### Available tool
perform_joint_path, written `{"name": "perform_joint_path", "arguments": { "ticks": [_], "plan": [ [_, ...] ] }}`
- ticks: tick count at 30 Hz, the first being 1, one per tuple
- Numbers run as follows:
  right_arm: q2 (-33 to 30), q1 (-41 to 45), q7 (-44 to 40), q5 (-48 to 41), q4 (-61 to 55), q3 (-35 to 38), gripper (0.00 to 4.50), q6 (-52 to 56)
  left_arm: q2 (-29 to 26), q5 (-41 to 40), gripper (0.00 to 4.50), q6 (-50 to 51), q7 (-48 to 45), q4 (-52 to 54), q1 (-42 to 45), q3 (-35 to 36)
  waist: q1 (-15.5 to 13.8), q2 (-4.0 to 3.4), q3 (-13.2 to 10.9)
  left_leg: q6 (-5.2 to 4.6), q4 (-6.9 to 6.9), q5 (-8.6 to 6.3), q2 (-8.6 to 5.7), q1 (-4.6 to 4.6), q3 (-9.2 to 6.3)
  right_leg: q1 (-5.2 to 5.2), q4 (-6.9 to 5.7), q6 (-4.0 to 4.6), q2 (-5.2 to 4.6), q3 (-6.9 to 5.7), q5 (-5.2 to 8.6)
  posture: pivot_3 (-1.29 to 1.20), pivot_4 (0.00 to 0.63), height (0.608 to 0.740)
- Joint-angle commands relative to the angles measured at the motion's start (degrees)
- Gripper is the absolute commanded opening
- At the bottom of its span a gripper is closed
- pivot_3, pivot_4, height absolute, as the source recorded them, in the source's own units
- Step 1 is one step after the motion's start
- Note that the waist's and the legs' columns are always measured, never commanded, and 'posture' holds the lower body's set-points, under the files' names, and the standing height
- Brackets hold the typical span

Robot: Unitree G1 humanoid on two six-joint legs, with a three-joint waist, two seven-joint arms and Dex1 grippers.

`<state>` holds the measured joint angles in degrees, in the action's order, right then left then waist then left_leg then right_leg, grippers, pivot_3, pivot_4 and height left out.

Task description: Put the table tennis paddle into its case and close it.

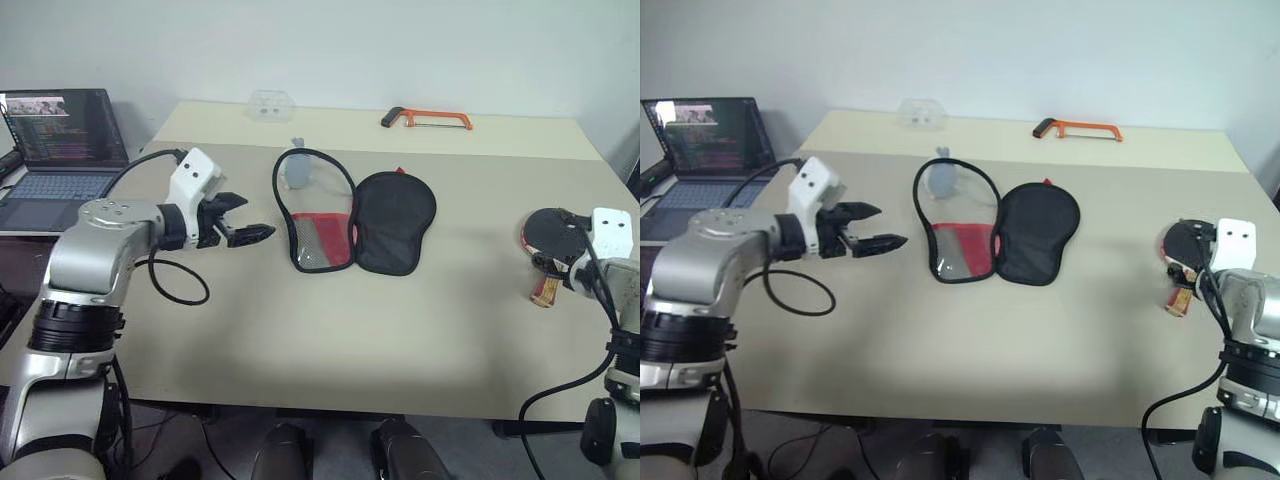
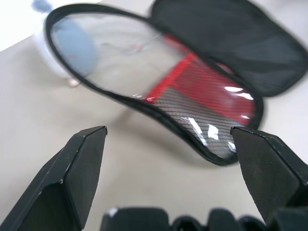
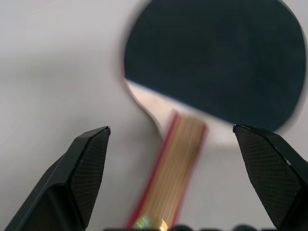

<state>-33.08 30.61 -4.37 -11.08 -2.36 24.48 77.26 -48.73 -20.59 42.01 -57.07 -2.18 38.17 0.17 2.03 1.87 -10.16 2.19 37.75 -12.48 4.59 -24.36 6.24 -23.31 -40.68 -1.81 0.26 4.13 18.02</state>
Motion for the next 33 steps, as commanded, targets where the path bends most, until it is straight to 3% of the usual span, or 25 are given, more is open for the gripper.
{"name": "perform_joint_path", "arguments": {
  "ticks": [1,8,18,22,30,33],
  "plan": [
    [4.2,1.0,5.2,2.9,-7.6,2.6,4.5,4.7,-0.2,-0.7,4.48,-1.0,-1.8,3.1,0.1,-0.3,0.0,0.0,0.0,-0.05,0.0,-0.03,0.0,0.0,-0.02,0.0,-0.01,0.0,0.02,0.0,0.0,0.0,0.15,0.74],
    [13.7,2.1,12.7,7.6,-4.9,8.6,4.5,4.3,2.9,-0.3,4.48,-0.7,-1.5,3.7,1.1,-2.3,0.0,0.0,0.0,-0.19,0.01,-0.11,-0.01,-0.03,-0.04,-0.01,-0.03,0.0,0.04,-0.02,0.0,0.0,0.15,0.74],
    [14.2,7.4,17.3,8.1,13.2,10.8,4.5,-12.5,3.3,0.9,4.48,0.1,0.5,3.0,2.4,-2.3,1.2,0.39,0.2,-0.22,0.06,-0.12,-0.03,-0.01,-0.06,0.03,-0.06,-0.01,0.04,0.0,-0.01,0.0,0.15,0.74],
    [13.8,8.7,18.2,8.1,18.2,10.1,3.65,-16.3,3.3,0.6,4.5,0.4,1.2,3.1,2.7,-1.9,1.3,0.62,0.4,-0.22,0.07,-0.12,-0.02,0.02,-0.07,0.07,-0.05,-0.03,0.04,0.0,-0.03,0.0,0.15,0.74],
    [14.2,7.2,20.1,7.0,21.4,11.7,1.17,-19.5,2.7,0.2,4.5,0.0,2.1,3.8,1.8,-0.6,0.7,0.94,0.6,-0.25,0.07,-0.13,-0.02,0.01,-0.15,0.12,-0.04,-0.03,-0.1,-0.05,-0.03,0.0,0.15,0.74],
    [14.5,7.1,20.5,6.4,20.2,11.4,1.09,-19.8,2.6,0.1,4.5,0.0,2.1,3.9,1.6,-0.5,0.7,1.09,0.7,-0.27,0.07,-0.15,-0.02,0.01,-0.16,0.14,-0.03,-0.03,-0.13,-0.07,-0.03,0.0,0.15,0.74]
  ]
}}
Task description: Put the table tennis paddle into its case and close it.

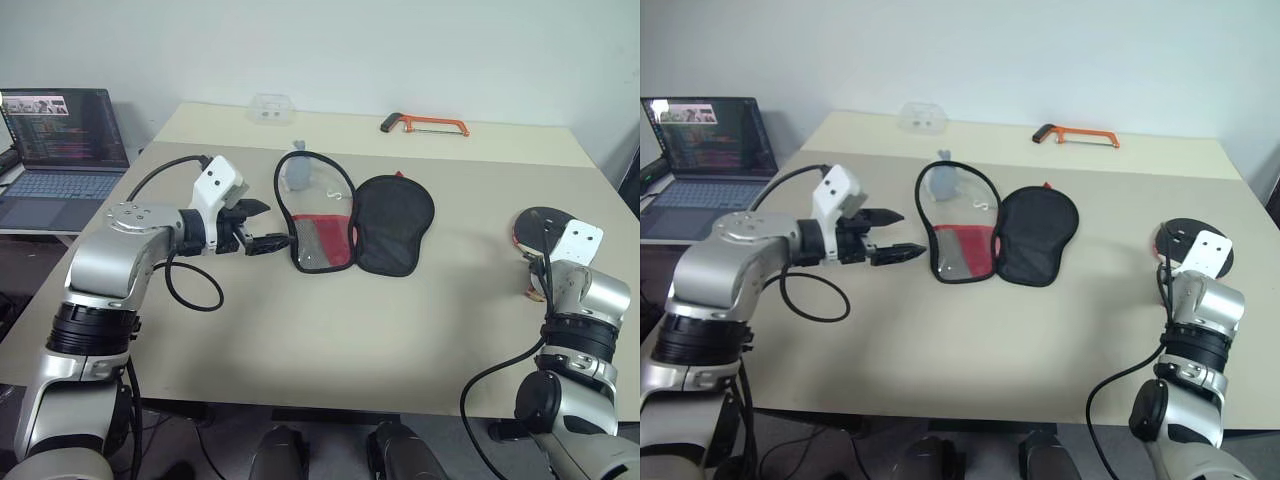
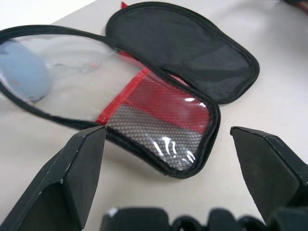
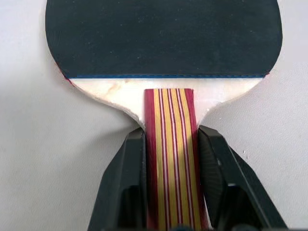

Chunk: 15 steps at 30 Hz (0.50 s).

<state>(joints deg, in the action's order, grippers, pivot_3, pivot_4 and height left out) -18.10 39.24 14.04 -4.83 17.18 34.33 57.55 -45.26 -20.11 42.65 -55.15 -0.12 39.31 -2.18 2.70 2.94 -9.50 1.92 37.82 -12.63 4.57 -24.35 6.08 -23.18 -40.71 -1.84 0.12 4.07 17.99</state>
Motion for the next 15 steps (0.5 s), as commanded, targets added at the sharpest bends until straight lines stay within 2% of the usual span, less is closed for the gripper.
{"name": "perform_joint_path", "arguments": {
  "ticks": [1,6,8,10,15],
  "plan": [
    [-0.3,-1.1,2.6,-0.2,-0.9,1.6,1.09,0.4,-1.0,-0.3,4.5,-0.7,0.2,1.8,0.4,2.0,0.0,0.01,0.0,-0.01,0.0,0.0,0.0,0.0,-0.01,0.0,0.0,0.0,-0.02,-0.01,0.0,0.0,0.15,0.74],
    [2.5,3.8,6.1,-1.0,-13.5,0.3,1.09,6.9,-1.5,0.0,4.5,-1.1,0.1,1.0,0.2,2.3,0.1,-0.39,-0.2,-0.01,-0.11,-0.01,0.01,-0.04,0.01,-0.11,-0.04,0.03,-0.03,0.01,0.02,0.0,0.15,0.74],
    [7.8,10.0,8.3,-1.6,-22.4,-2.9,1.09,12.6,-1.7,0.2,4.5,-1.4,0.1,0.4,0.3,2.1,0.5,-0.73,-0.5,0.0,-0.15,0.0,0.01,-0.15,0.05,-0.3,-0.08,0.05,-0.03,0.04,0.04,0.0,0.15,0.74],
    [14.5,15.5,11.1,-1.7,-27.4,-4.1,1.09,16.8,-1.6,0.3,4.5,-1.6,0.1,0.1,0.5,1.9,1.8,-1.0,-0.6,0.04,-0.14,0.03,0.01,-0.5,0.17,-0.91,-0.37,0.05,-0.02,0.25,0.03,0.0,0.15,0.74],
    [26.1,22.0,13.5,-1.3,-29.0,-6.1,1.09,18.2,-0.8,0.7,4.5,-1.8,0.4,-0.6,1.1,1.1,2.2,-0.9,-0.5,0.47,-0.71,0.27,0.12,-0.53,-0.08,-1.08,-0.23,0.24,0.3,0.07,0.13,0.0,0.15,0.74]
  ]
}}
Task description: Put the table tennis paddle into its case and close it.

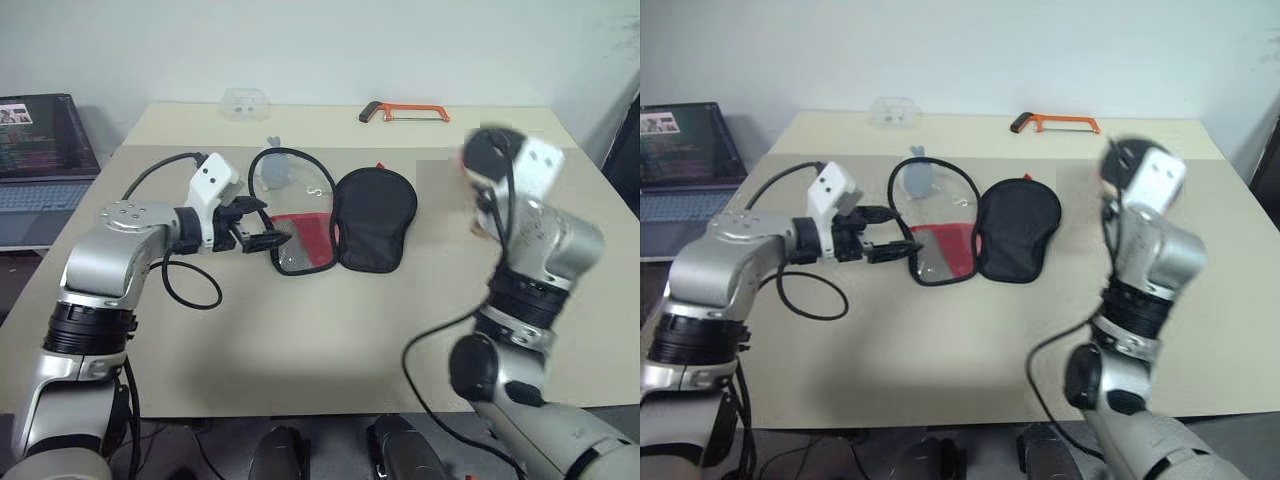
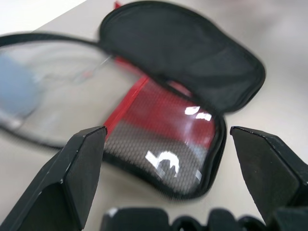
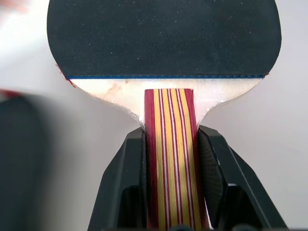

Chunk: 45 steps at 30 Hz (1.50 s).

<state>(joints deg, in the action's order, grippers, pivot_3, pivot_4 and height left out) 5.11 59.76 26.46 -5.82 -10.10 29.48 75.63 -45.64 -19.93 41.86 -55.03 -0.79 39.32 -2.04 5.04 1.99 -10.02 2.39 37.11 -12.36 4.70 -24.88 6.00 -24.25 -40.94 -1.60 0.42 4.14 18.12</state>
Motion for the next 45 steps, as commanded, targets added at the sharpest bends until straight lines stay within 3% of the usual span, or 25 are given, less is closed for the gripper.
{"name": "perform_joint_path", "arguments": {
  "ticks": [1,5,20,28,37,45],
  "plan": [
    [4.5,2.0,1.1,-0.3,-0.9,-1.5,1.09,-0.4,-0.2,0.6,4.5,-1.1,0.4,-0.1,1.2,0.8,-0.4,0.07,0.0,0.14,-0.18,0.08,0.0,0.0,-0.08,-0.01,0.1,0.05,0.0,-0.02,0.03,0.0,0.15,0.74],
    [8.2,1.5,0.9,-1.4,2.6,-2.7,1.09,-2.6,0.1,0.6,4.5,-0.9,0.5,-0.1,1.2,0.8,-2.0,0.09,0.1,0.22,-0.18,0.13,-0.07,-0.19,-0.23,-0.01,0.2,0.26,-0.14,-0.09,0.15,0.0,0.15,0.74],
    [14.6,-2.4,-2.1,-7.9,7.2,-11.3,1.09,-2.0,-0.1,0.5,4.5,0.2,1.2,1.1,-0.1,1.4,-0.9,0.08,0.0,0.2,-0.18,0.15,-0.04,-0.22,-0.52,-0.07,-0.02,0.26,-0.01,-0.2,0.15,0.0,0.15,0.74],
    [17.3,-4.7,-0.6,-12.1,7.2,-11.7,1.09,-0.2,-0.1,0.5,4.5,0.8,1.4,1.4,-0.5,1.3,-0.9,0.08,0.0,0.2,-0.15,0.15,-0.09,-0.22,-0.5,-0.04,-0.01,0.26,-0.02,-0.2,0.15,0.0,0.15,0.74],
    [17.8,-9.6,-1.0,-13.3,13.6,-19.3,1.09,-5.0,-0.3,0.7,4.5,1.6,1.4,1.6,-0.1,0.7,-0.3,0.08,0.0,0.2,-0.15,0.15,-0.09,-0.22,-0.51,-0.04,-0.02,0.26,-0.02,-0.2,0.15,0.0,0.15,0.74],
    [17.0,-10.6,0.0,-15.3,16.8,-21.2,1.09,-7.6,-0.8,0.4,4.5,2.6,1.5,2.9,-0.9,1.1,-0.3,0.08,0.0,0.2,-0.15,0.16,-0.08,-0.22,-0.51,-0.04,-0.01,0.26,-0.02,-0.2,0.15,0.0,0.15,0.74]
  ]
}}
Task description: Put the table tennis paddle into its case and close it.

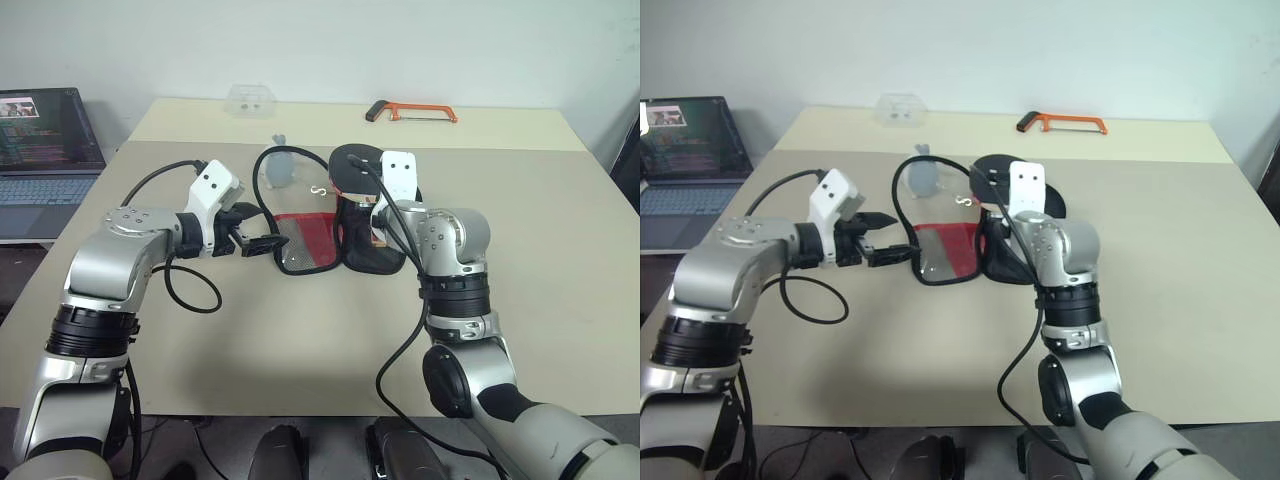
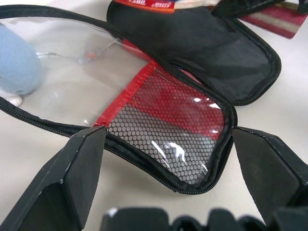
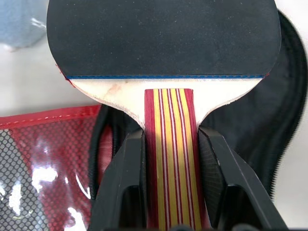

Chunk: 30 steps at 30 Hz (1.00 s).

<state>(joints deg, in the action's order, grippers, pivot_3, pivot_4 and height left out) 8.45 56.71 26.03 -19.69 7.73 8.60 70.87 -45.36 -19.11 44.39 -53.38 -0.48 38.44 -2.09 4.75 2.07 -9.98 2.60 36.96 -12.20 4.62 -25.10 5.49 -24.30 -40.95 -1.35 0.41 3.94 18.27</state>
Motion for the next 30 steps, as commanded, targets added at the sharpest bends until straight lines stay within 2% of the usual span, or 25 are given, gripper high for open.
{"name": "perform_joint_path", "arguments": {
  "ticks": [1,30],
  "plan": [
    [13.5,-7.5,0.7,-1.5,-0.7,-0.4,1.09,-3.2,-1.1,-0.4,4.5,0.2,-0.1,2.8,-0.2,1.2,0.0,0.0,0.0,0.0,0.0,0.0,0.0,0.0,0.0,0.0,0.0,0.0,0.0,0.0,0.0,0.0,0.15,0.74],
    [12.5,-9.2,8.5,-5.3,7.7,-0.1,1.09,-10.2,-1.3,-0.1,4.5,1.0,-0.3,3.2,-0.2,0.7,0.0,0.0,0.0,0.0,0.0,0.0,0.01,0.0,-0.02,0.0,-0.01,0.0,0.0,-0.01,0.0,0.0,0.15,0.74]
  ]
}}
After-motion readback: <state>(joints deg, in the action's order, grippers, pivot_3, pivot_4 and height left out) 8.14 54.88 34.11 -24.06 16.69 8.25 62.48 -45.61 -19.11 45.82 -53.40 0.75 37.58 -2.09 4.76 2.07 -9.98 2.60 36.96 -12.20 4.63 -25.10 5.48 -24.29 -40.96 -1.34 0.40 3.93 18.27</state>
